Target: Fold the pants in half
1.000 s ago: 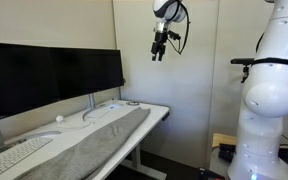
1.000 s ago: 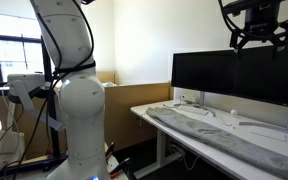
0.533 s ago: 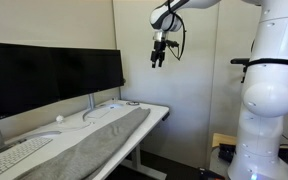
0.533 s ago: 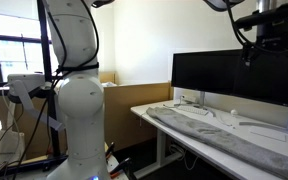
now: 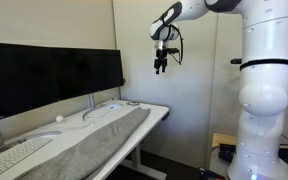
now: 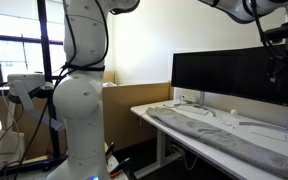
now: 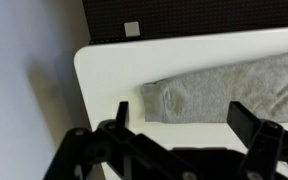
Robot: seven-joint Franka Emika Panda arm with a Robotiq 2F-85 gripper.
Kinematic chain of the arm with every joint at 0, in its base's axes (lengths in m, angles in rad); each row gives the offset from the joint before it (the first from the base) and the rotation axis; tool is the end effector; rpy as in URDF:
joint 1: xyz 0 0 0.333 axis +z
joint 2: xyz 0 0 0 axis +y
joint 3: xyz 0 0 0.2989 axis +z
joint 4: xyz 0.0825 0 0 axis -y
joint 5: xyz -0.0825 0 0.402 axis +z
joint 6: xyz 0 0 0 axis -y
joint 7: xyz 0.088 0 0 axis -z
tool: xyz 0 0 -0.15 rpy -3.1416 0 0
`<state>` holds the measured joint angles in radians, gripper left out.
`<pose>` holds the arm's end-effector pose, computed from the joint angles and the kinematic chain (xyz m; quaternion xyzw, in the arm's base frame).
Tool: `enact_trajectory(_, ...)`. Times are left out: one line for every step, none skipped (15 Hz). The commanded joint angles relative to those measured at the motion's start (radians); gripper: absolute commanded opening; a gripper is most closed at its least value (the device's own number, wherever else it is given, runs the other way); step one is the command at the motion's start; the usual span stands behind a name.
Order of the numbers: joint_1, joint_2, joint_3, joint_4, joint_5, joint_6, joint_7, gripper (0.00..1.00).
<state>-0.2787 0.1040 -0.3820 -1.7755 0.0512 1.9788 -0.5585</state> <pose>0.4983 -0.3738 0.4421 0.9969 -0.0579 0.0466 0.0267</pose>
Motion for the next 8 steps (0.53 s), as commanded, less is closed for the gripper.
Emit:
enact_trajectory(-0.053, 0.130, 0.040, 0.119, 0.012, -0.030, -0.041, 1.00)
enact_trajectory(-0.064, 0.160, 0.050, 0.145, 0.013, -0.038, -0.044, 1.00)
enact_trajectory(-0.076, 0.190, 0.062, 0.172, 0.016, -0.050, -0.049, 1.00)
enact_trajectory(-0.088, 0.221, 0.074, 0.203, 0.016, -0.060, -0.049, 1.00)
enact_trajectory(-0.102, 0.249, 0.087, 0.234, 0.021, -0.081, -0.054, 1.00)
enact_trajectory(-0.114, 0.276, 0.097, 0.262, 0.018, -0.091, -0.051, 1.00)
enact_trajectory(-0.127, 0.300, 0.106, 0.287, 0.015, -0.108, -0.049, 1.00)
enact_trajectory(-0.138, 0.314, 0.114, 0.308, 0.010, -0.113, -0.044, 1.00)
